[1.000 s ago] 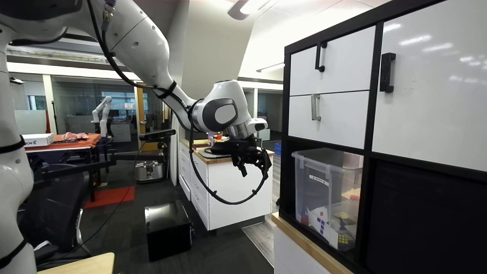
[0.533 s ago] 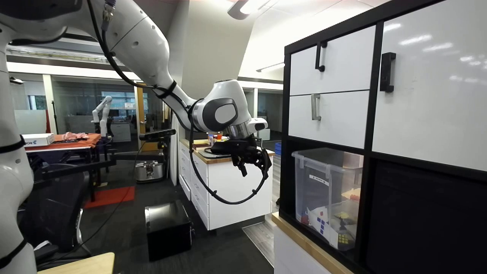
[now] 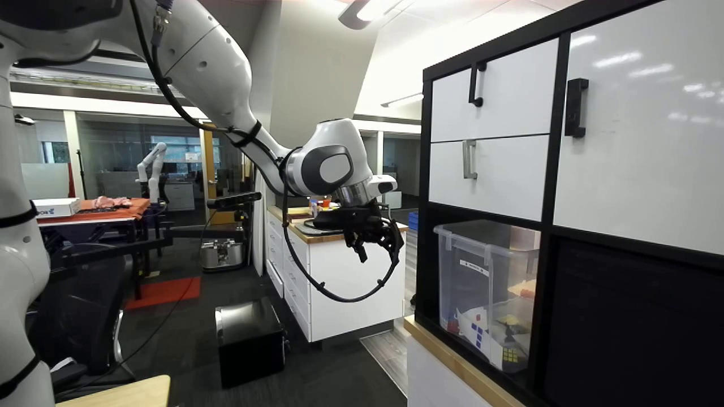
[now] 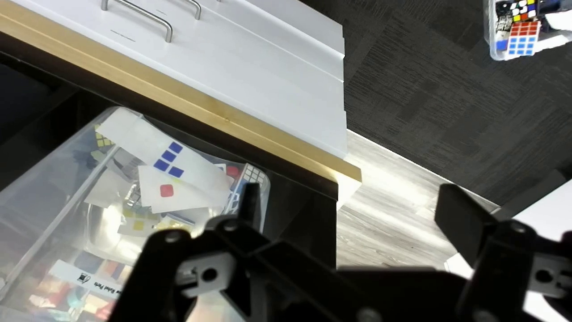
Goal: Pull out the clear storage box
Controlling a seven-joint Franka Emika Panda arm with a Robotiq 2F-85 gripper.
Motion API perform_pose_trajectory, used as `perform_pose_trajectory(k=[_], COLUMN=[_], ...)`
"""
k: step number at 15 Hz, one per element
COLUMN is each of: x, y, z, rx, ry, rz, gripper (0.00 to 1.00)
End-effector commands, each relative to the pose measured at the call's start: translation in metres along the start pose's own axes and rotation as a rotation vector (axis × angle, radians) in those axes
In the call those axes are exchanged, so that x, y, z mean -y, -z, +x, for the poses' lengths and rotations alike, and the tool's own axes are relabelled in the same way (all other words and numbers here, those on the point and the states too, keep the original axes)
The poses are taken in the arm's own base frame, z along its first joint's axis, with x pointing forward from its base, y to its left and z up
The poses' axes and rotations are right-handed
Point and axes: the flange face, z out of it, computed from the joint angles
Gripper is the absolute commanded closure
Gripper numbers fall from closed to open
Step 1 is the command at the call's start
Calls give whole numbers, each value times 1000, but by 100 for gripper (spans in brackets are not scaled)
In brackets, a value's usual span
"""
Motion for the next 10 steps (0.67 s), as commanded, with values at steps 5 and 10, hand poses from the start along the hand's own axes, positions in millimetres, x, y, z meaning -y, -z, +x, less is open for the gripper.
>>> perform_pose_trajectory(k=[5, 10], x=[-23, -47], y=[12, 9], z=[17, 24], rx=[-84, -136], ry=[131, 204], rz=[-117, -176], gripper=[0, 0])
